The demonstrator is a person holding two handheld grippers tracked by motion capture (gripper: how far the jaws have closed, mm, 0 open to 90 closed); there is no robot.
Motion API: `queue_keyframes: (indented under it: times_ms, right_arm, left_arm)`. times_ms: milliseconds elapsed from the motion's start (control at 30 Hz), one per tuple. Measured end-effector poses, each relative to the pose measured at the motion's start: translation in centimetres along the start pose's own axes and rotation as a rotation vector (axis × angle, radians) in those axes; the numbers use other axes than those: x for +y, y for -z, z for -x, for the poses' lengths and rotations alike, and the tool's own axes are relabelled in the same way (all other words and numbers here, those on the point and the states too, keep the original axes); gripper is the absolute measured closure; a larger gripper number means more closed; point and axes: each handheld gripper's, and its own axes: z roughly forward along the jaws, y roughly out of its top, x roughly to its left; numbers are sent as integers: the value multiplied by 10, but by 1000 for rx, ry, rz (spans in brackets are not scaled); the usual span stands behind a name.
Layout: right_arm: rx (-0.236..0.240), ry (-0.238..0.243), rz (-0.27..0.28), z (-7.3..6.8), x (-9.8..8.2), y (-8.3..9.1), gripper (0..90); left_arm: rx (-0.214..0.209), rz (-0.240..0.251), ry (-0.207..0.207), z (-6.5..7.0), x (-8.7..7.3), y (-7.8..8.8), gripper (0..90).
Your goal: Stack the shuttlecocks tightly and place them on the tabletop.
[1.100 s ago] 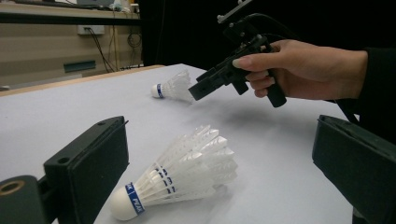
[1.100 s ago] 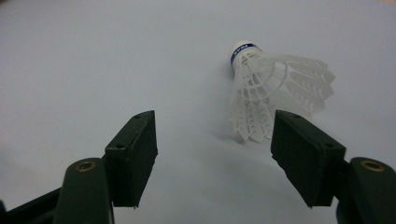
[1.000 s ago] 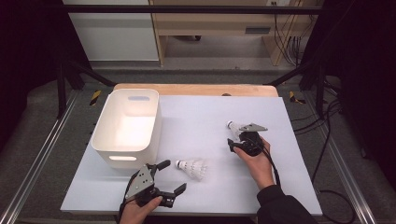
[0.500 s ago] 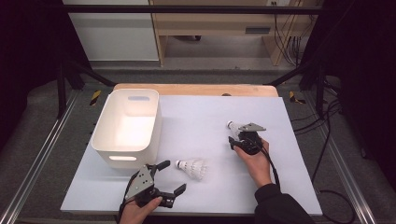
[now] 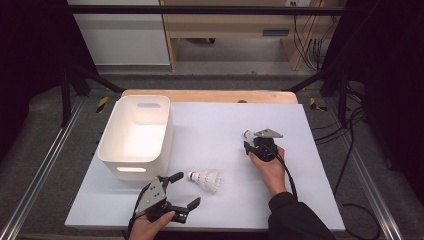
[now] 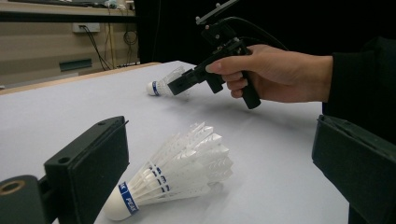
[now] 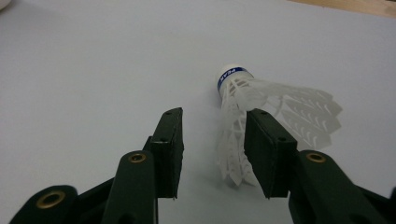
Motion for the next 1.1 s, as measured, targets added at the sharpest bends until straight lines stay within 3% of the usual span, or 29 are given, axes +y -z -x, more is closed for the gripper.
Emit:
queue_keyframes:
  times_ms: [233,600,767,1100]
  right_arm:
    - [-17,-31,4,2,2,-10,628]
    - [-17,-57,8,6,1,-12,803]
    - [-8,-63,22,6,2,-8,882]
    - [60,-55,50,3,9,12,892]
  left_arm:
    - [-2,0,2,0,0,0,37]
    - [-5,3,2,0,0,0,37]
    - [-5,1,2,0,0,0,38]
    - [-3,1,-1,0,0,0,38]
